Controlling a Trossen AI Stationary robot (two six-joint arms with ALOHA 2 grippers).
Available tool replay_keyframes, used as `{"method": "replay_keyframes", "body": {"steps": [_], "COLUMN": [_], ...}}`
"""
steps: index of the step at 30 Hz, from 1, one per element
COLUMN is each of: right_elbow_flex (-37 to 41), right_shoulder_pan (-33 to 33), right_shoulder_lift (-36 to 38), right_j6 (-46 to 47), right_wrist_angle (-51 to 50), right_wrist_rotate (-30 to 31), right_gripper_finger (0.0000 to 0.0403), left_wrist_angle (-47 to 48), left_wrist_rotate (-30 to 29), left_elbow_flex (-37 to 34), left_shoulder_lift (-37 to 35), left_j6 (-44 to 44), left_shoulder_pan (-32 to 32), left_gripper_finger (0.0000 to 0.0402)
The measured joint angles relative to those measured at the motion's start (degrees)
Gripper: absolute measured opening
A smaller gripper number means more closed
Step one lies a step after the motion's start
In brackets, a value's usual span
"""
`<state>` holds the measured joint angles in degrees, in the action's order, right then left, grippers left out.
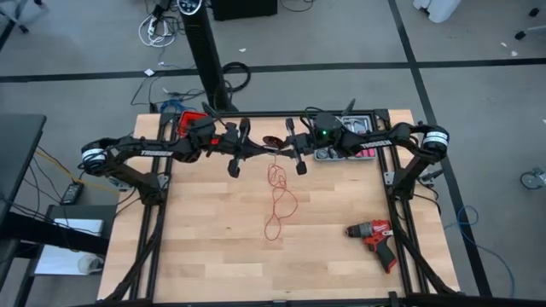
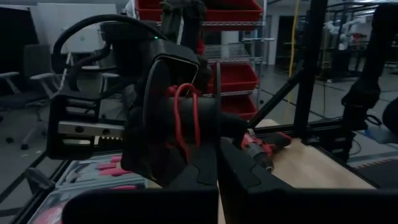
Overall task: Coil cords
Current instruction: Coil the red wire onto the black spool
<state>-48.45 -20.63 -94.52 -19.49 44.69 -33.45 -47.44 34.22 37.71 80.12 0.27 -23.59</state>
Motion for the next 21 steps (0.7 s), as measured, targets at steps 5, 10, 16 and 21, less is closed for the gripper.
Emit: {"method": "replay_keyframes", "body": {"steps": [5,10,16,21], "right_elbow_flex": [0.00,0.02,0.02,0.02], "right_shoulder_pan": [0.50,0.53,1.09,2.21], "right_shoulder_lift": [0.00,0.00,0.00,0.00], "right_j6": [0.19,4.59,6.43,6.40], "right_wrist_angle": [0.02,0.11,0.10,0.17], "right_wrist_rotate": [0.17,1.62,1.97,1.95], "right_gripper_finger": [0.0009,0.0008,0.0013,0.0011], "left_wrist_angle": [-0.83,-4.44,-5.95,-5.97], "left_wrist_rotate": [-1.38,-2.06,-3.67,-4.20], "left_elbow_flex": [0.00,0.00,0.00,0.00], "left_shoulder_lift": [0.00,0.00,0.00,0.00], "left_j6": [0.95,1.35,3.94,4.05], "left_shoulder_pan": [0.01,0.04,0.08,0.08], "left_gripper_finger": [0.0000,0.0000,0.0000,0.0000]}}
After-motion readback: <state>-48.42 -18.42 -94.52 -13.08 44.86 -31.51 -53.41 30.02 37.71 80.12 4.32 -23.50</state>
